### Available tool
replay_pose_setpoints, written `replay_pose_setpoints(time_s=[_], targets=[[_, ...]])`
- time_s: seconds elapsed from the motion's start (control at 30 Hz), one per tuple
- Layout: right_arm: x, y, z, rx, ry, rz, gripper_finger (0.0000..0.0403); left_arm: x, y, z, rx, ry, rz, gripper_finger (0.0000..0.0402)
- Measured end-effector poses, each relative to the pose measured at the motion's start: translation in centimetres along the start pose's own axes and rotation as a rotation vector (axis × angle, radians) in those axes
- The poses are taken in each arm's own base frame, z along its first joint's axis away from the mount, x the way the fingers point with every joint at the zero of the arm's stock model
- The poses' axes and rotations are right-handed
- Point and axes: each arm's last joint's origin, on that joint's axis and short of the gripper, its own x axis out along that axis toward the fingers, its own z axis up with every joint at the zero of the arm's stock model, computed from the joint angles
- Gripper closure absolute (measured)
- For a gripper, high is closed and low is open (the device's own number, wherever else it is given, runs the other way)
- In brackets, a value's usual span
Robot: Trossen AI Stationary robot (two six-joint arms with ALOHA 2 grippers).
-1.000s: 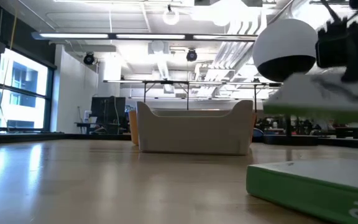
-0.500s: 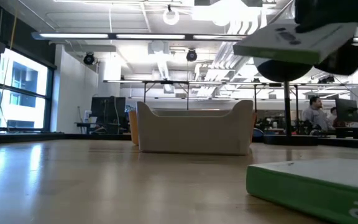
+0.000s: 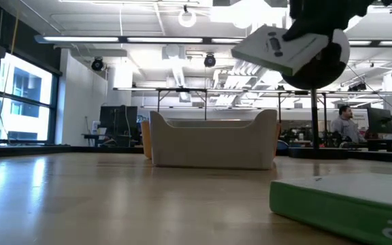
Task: Pick and place items into bin
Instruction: Put the right card reader box into the gray bin
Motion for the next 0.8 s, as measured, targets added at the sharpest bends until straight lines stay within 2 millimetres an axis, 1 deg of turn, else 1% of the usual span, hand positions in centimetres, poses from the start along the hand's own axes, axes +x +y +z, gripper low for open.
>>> replay_pose_setpoints(time_s=[0.13, 0.27, 0.4, 0.57, 0.8], targets=[[1.5, -0.6, 0.3, -0.025, 0.055, 0.010, 0.0358, -1.5, -0.7, -1.0, -0.018, -0.057, 0.023, 0.0289], [3.4, -0.7, 0.4, -0.068, 0.075, 0.036, 0.0363, -1.8, -1.3, -2.3, -0.049, -0.072, 0.032, 0.0289], [5.0, -1.2, 1.0, -0.083, 0.062, 0.061, 0.0365, -1.6, -1.7, -3.2, -0.107, -0.058, 0.030, 0.0289], [6.1, -2.2, 1.7, -0.075, 0.067, 0.074, 0.0359, -1.6, -2.1, -3.9, -0.155, -0.066, 0.026, 0.0289], [7.4, -3.0, 2.4, -0.119, 0.076, 0.104, 0.0365, -2.7, -2.3, -4.2, -0.195, -0.217, 0.080, 0.0289]])
